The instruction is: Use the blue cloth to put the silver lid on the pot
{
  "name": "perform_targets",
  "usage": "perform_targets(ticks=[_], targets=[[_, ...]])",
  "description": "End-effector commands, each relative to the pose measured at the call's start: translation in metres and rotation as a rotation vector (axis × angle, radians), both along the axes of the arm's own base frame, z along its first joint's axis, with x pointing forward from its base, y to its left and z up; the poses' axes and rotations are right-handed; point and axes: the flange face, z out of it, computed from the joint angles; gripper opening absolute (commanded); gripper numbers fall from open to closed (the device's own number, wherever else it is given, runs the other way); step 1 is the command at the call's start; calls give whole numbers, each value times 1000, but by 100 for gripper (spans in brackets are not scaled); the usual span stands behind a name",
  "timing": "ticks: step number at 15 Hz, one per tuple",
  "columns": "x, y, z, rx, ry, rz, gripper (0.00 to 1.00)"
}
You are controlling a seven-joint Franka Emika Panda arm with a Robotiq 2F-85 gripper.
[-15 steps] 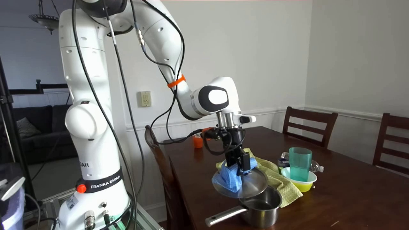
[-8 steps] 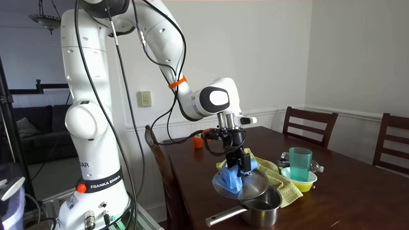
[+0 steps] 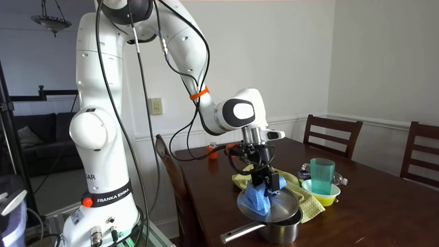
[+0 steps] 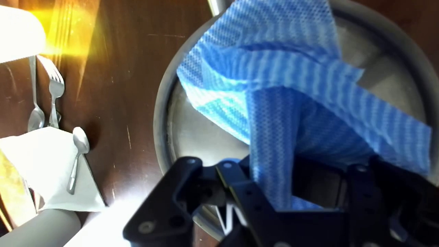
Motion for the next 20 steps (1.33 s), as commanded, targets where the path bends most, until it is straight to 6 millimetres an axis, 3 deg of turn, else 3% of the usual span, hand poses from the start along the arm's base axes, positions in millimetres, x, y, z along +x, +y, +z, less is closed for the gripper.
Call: perform_targets(ticks=[1, 10, 18, 20], targets=[[5, -21, -11, 27, -37, -7, 0], [13, -47, -23, 88, -75, -47, 0], [25, -48, -27, 111, -81, -44, 0], [25, -48, -26, 107, -77, -43, 26]])
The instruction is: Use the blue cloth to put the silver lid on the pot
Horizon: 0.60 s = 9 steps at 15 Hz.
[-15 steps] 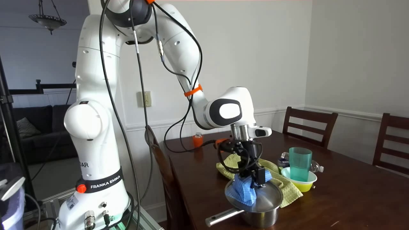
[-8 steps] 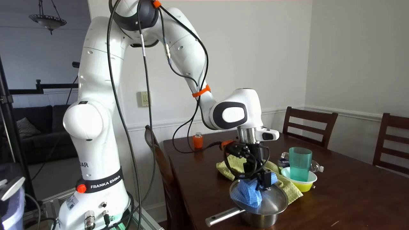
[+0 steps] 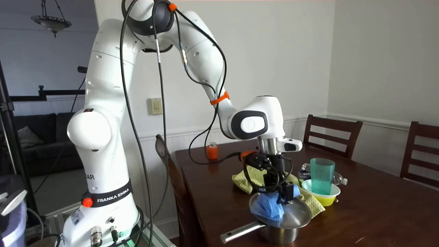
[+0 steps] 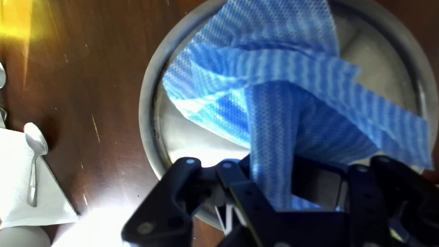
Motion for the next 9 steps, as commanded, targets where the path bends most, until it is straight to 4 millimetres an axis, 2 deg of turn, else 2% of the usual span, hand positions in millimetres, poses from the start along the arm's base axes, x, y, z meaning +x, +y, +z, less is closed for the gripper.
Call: perform_targets(ticks=[1, 9], targets=[[3, -6, 0, 6, 2, 7, 33], [5, -3, 6, -4, 4, 22, 88]])
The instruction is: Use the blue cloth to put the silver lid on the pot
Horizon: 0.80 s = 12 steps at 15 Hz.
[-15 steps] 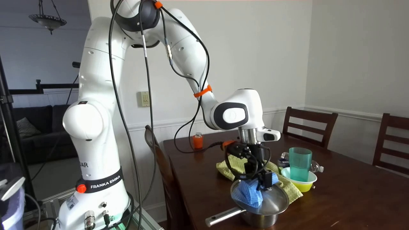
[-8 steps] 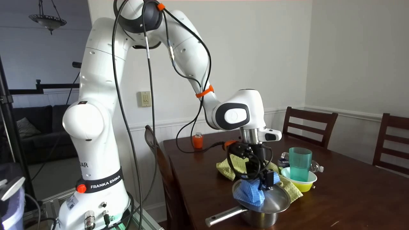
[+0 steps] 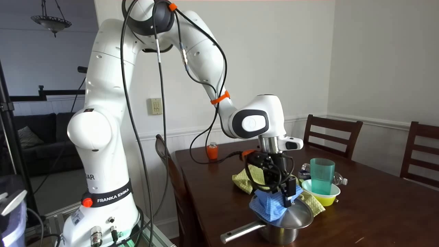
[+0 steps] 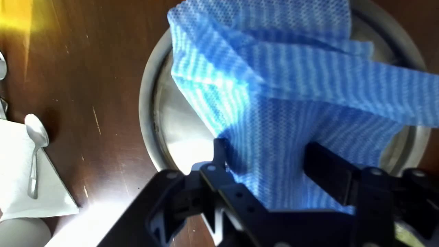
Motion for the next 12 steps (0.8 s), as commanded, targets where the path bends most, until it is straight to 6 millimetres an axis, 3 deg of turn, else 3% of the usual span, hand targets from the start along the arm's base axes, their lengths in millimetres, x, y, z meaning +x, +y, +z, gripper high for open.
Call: perform_targets(ticks=[1, 3, 12], targets=[[0, -1, 3, 0, 10, 16, 94], [0, -1, 4, -2, 10, 18, 100], [-1, -1, 14, -11, 8, 16, 100]])
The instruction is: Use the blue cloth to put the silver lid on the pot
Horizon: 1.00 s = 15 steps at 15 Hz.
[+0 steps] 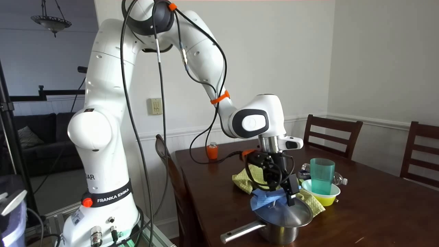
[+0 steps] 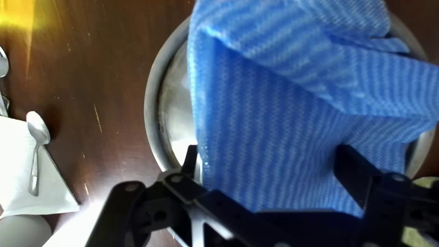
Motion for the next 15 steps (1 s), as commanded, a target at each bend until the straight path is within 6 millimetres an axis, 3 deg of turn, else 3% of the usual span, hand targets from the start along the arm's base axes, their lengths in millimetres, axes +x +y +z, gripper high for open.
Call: perform_targets(ticks=[1, 7, 8, 9, 15], targets=[[-2, -1, 15, -8, 6, 11, 100], [-3, 0, 30, 9, -6, -1, 100], [-3, 0, 31, 14, -4, -4, 92], [-3, 0, 33, 18, -2, -5, 73], [-4, -2, 44, 8, -12, -11, 30]])
